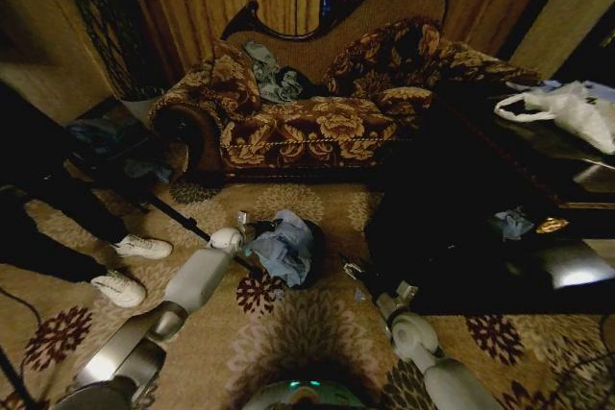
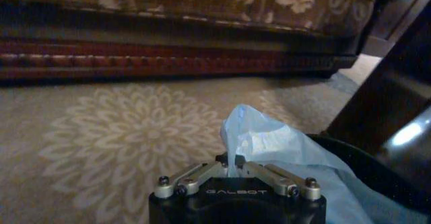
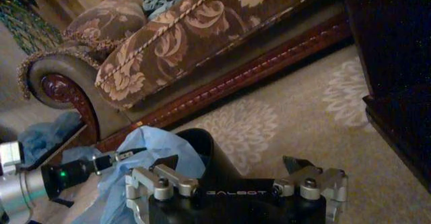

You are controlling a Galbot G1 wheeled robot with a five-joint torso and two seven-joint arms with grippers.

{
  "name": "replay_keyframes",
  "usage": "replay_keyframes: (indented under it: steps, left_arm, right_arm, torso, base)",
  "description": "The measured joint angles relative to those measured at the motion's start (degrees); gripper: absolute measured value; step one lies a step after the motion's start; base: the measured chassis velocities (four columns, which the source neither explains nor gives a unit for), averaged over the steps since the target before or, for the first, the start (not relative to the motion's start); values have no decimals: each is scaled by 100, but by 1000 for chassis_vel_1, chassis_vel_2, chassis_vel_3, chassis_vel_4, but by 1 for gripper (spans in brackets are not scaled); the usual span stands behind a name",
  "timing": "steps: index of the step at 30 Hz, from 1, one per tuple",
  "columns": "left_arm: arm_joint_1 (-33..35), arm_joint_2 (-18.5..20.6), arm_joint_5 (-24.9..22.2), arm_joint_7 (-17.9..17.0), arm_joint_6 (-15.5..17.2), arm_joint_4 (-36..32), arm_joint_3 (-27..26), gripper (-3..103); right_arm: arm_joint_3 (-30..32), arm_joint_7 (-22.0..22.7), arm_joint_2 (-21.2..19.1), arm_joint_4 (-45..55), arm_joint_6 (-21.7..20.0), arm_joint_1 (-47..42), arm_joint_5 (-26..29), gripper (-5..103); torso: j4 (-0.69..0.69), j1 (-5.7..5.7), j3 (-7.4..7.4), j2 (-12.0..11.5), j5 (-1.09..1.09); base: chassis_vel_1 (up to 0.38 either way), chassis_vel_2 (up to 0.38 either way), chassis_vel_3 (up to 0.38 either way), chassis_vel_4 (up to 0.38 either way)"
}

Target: Place a garbage bag over the trash bin.

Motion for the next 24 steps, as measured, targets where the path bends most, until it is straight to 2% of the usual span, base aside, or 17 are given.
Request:
replay_keyframes:
  steps: [4, 16, 21, 24]
  left_arm:
    - [-29, -45, -62, -32, -47, 179, -20, 0]
    - [-287, -527, -9, -108, -320, 1260, -164, 0]
    - [-275, -617, 103, -104, -326, 1294, -275, 0]
    - [-184, -635, 148, -115, -304, 1117, -336, 0]
  right_arm:
    - [-14, -14, -9, 16, 6, -22, -21, 100]
    - [-49, -88, -86, 93, 63, -54, -66, 100]
    - [-88, -120, -101, 115, 136, -51, -174, 100]
    - [-204, 4, -36, 227, 285, 46, -508, 100]
  torso:
    - [0, 0, 0, 0, 0]
    - [-1, 0, 0, 0, 0]
    - [-2, 0, 0, 0, 0]
    - [-1, 0, 0, 0, 0]
  base:
    - [0, 0, 0, 0]
    - [0, 0, 0, 0]
    - [0, 0, 0, 0]
    - [0, 0, 0, 0]
